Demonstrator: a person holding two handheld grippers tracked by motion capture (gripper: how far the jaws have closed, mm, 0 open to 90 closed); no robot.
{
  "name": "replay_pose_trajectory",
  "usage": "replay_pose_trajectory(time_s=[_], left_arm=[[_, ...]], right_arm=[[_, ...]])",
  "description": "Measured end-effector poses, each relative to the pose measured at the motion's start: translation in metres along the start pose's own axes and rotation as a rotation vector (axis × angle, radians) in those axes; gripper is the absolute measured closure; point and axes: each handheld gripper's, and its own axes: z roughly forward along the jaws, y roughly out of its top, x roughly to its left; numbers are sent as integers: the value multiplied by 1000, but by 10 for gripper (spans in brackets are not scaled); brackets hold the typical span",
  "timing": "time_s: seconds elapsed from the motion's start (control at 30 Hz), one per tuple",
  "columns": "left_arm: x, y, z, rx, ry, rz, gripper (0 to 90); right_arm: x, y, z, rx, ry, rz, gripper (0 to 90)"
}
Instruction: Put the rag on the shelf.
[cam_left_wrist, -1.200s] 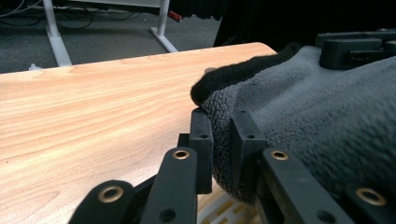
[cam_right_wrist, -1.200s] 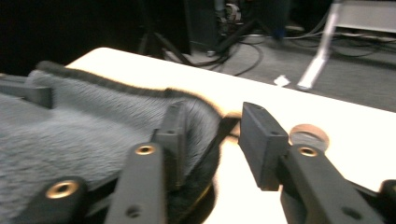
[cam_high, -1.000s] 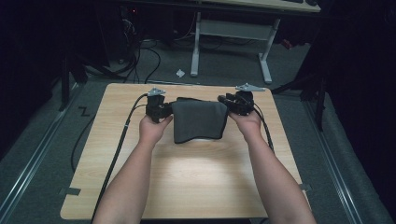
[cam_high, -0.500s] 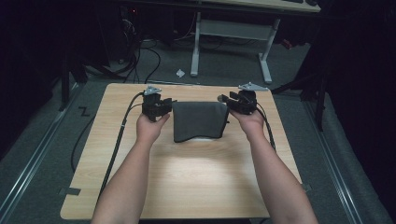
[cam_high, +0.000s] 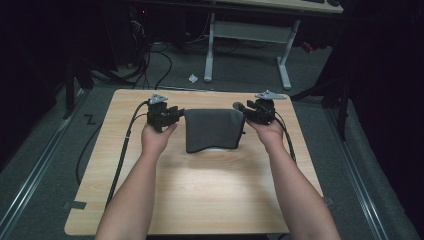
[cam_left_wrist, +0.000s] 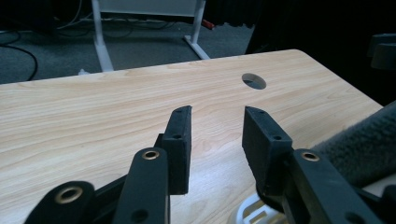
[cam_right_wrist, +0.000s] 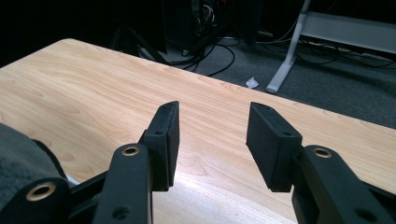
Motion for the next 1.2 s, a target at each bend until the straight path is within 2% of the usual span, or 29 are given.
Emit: replay_pose_trajectory(time_s=[0.13,0.27,0.37,0.47,0.5,0.63,0.73,0.8,0.87,0.93,1.0,1.07,1.17,1.2], left_arm=[[3,-1,-8,-3,21,7,599],[2,-2,-17,-9,50,39,575],[4,-3,-26,-32,58,26,557],[5,-6,-33,-33,66,28,542],[5,-8,-36,-31,74,26,535],[6,-19,-48,-43,77,0,523],[3,-27,-57,-50,68,-4,514],[1,-32,-64,-55,57,-5,511],[-1,-38,-71,-62,47,2,510],[-3,-44,-78,-58,47,11,510],[-5,-51,-84,-48,41,10,508],[-8,-59,-91,-35,44,10,517],[-12,-71,-100,-21,39,6,523],[-14,-75,-103,-17,37,10,519]], right_arm=[[0,-3,-4,-5,-7,-11,544],[2,-5,-10,-17,-23,-23,528],[4,-7,-16,-22,-28,-34,518],[7,-8,-21,-13,-29,-52,504],[8,-9,-24,-26,-33,-58,501],[12,-13,-37,-43,-39,-83,490],[13,-16,-45,-34,-38,-87,478],[14,-21,-52,-56,-44,-98,469],[16,-24,-58,-32,-49,-113,450],[19,-29,-65,-55,-50,-115,450],[22,-33,-71,-26,-52,-125,432],[26,-39,-78,-44,-51,-134,435],[33,-46,-86,-19,-50,-150,424],[36,-50,-90,-39,-56,-162,430]])
